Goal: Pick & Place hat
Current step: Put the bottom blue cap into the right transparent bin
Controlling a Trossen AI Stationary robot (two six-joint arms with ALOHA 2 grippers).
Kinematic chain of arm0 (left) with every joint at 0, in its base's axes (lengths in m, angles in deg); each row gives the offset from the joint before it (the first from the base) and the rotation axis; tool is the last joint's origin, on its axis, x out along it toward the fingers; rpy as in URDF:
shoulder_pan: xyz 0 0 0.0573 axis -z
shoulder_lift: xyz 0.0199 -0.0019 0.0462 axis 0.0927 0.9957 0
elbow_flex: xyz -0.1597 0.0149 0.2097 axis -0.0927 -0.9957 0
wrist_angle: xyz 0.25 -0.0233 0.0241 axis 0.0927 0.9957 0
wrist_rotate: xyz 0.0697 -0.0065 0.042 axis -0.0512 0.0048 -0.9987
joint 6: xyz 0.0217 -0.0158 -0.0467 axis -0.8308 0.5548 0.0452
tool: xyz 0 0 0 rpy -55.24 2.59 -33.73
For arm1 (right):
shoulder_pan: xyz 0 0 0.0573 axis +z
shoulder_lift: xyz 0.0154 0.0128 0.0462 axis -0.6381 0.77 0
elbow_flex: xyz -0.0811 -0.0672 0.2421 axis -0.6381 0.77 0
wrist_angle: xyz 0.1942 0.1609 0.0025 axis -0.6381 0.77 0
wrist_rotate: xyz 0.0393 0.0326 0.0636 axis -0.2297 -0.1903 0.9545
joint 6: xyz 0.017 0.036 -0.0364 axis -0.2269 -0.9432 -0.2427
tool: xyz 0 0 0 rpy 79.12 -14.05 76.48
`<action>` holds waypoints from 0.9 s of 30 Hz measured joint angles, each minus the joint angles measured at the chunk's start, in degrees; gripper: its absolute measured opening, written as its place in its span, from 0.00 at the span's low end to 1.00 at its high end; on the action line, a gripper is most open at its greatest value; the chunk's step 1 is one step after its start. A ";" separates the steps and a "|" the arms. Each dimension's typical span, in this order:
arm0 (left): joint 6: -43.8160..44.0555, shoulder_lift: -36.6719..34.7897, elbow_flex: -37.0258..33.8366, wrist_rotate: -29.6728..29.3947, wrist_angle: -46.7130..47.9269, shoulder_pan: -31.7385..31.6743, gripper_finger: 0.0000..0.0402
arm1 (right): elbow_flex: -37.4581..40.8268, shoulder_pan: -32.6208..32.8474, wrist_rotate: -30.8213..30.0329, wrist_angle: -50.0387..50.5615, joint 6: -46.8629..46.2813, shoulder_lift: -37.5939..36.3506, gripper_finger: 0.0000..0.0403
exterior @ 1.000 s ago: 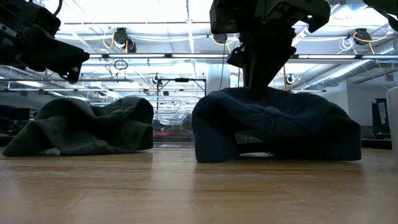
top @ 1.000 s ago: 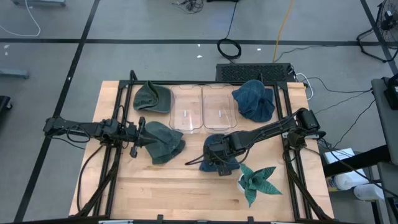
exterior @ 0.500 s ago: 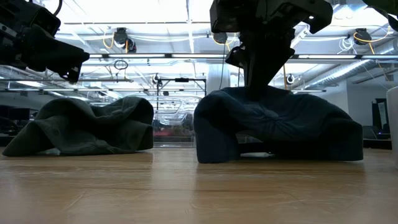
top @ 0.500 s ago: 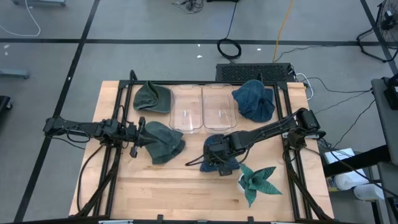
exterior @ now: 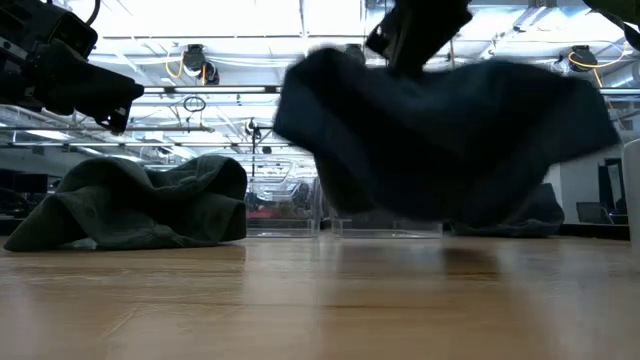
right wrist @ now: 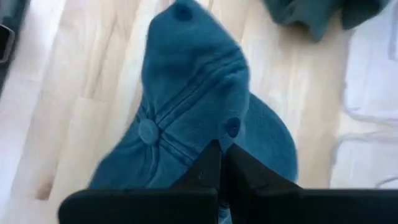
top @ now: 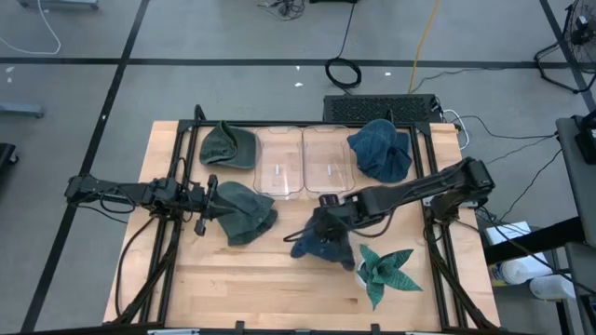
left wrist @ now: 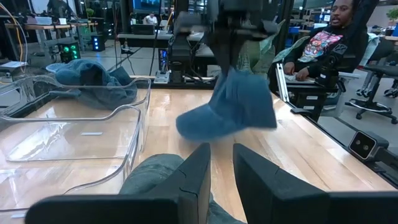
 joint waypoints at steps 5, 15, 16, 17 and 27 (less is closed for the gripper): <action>0.00 0.00 0.00 0.03 0.01 -0.01 0.19 | 0.00 -0.20 -2.83 0.16 2.62 -4.97 0.00; 0.00 0.00 0.01 0.02 0.00 -0.01 0.19 | 0.00 -1.16 -8.34 0.12 9.54 -13.16 0.00; 0.00 0.00 0.00 0.02 0.01 0.00 0.19 | 0.00 -1.18 -8.85 0.12 10.58 -13.77 0.00; 0.00 0.00 0.00 0.02 0.01 -0.01 0.19 | 0.00 -1.36 -8.95 0.10 11.67 -14.36 0.00; 0.00 0.00 0.00 0.02 0.01 0.00 0.19 | 0.00 -2.94 -18.52 -0.28 25.64 -17.65 0.00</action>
